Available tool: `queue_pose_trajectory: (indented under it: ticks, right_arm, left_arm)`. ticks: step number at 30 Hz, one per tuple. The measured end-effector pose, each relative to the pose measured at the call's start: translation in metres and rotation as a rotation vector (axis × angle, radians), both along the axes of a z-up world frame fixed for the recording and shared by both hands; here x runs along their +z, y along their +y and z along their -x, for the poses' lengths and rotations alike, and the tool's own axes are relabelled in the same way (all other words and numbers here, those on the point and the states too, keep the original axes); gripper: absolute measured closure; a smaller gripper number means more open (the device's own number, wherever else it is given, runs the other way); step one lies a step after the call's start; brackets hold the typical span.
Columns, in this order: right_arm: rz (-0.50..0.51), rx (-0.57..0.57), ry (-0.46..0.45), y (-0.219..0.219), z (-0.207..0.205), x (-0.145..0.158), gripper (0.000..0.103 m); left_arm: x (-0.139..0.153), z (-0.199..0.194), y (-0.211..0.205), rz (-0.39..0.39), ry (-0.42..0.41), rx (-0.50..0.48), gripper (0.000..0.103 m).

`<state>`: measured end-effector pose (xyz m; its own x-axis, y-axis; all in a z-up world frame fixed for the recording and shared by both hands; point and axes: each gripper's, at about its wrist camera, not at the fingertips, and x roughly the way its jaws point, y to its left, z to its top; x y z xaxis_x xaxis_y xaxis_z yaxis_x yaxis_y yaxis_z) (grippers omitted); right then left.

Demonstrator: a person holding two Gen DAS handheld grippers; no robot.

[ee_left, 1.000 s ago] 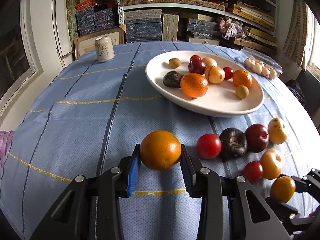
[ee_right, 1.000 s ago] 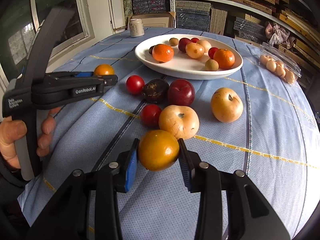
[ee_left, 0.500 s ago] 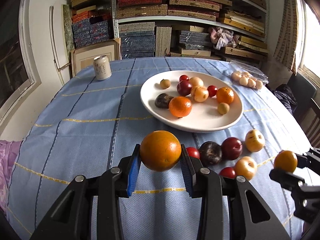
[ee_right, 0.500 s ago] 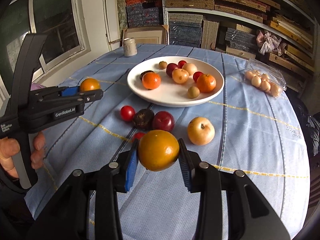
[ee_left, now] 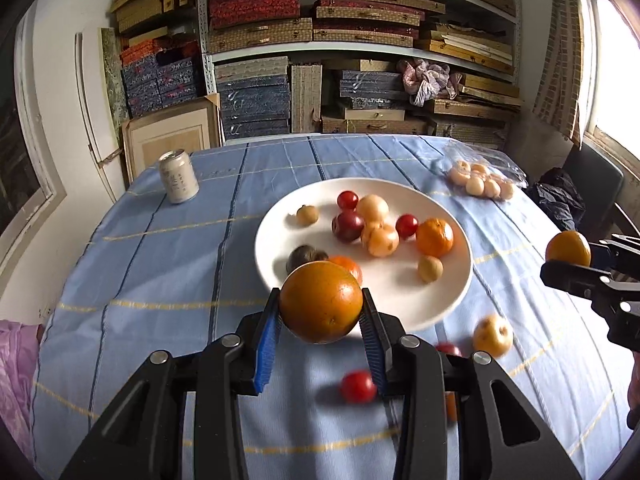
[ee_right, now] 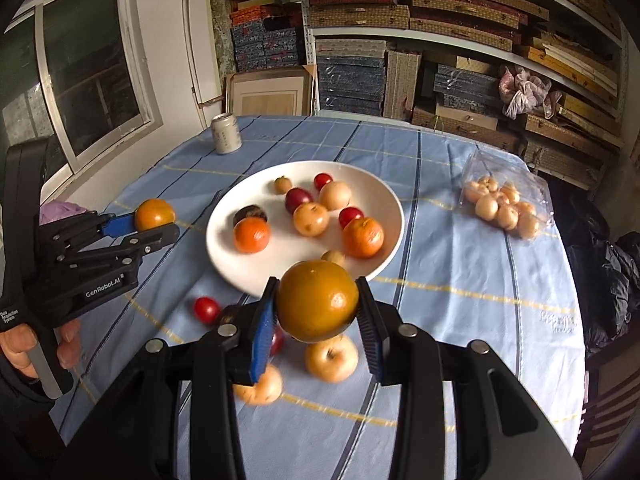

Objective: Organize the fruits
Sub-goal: 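Lift the orange and yellow-orange fruit and carry them over the plate, then release the orange and yellow-orange fruit onto the plate with both grippers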

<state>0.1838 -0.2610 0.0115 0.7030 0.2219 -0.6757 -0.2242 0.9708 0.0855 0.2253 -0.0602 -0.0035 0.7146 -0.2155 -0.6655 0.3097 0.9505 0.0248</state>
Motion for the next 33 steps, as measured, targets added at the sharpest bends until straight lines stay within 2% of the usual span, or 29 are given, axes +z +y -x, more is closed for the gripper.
queue_pose_trajectory:
  ticks: [8, 13, 18, 24, 25, 27, 30, 33]
  right_arm:
    - [0.012, -0.004, 0.043, -0.008, -0.075, 0.0, 0.066]
    - [0.027, -0.025, 0.088, -0.01, -0.125, -0.019, 0.066]
    - [0.022, -0.041, 0.13, -0.008, -0.166, -0.043, 0.066]
    - [0.04, -0.079, 0.146, -0.01, -0.197, -0.062, 0.066]
    - [0.052, -0.083, 0.146, -0.01, -0.2, -0.064, 0.064]
    - [0.076, -0.115, 0.124, -0.013, -0.199, -0.062, 0.041]
    - [0.039, -0.123, 0.098, -0.02, -0.193, -0.055, 0.038]
    - [0.023, -0.125, 0.09, -0.026, -0.183, -0.049, 0.038]
  left_arm:
    - [-0.003, -0.061, -0.02, -0.043, 0.022, -0.005, 0.065]
    - [-0.015, -0.1, -0.025, -0.048, 0.037, -0.007, 0.065]
    - [-0.039, -0.139, -0.027, -0.023, 0.104, 0.023, 0.065]
    - [-0.056, -0.159, -0.03, -0.053, 0.124, 0.048, 0.064]
    - [-0.057, -0.16, -0.03, -0.058, 0.121, 0.054, 0.064]
    - [-0.055, -0.159, -0.028, -0.058, 0.113, 0.052, 0.058]
    - [-0.048, -0.154, -0.023, -0.049, 0.089, 0.062, 0.041]
    - [-0.039, -0.145, -0.017, -0.03, 0.081, 0.069, 0.039]
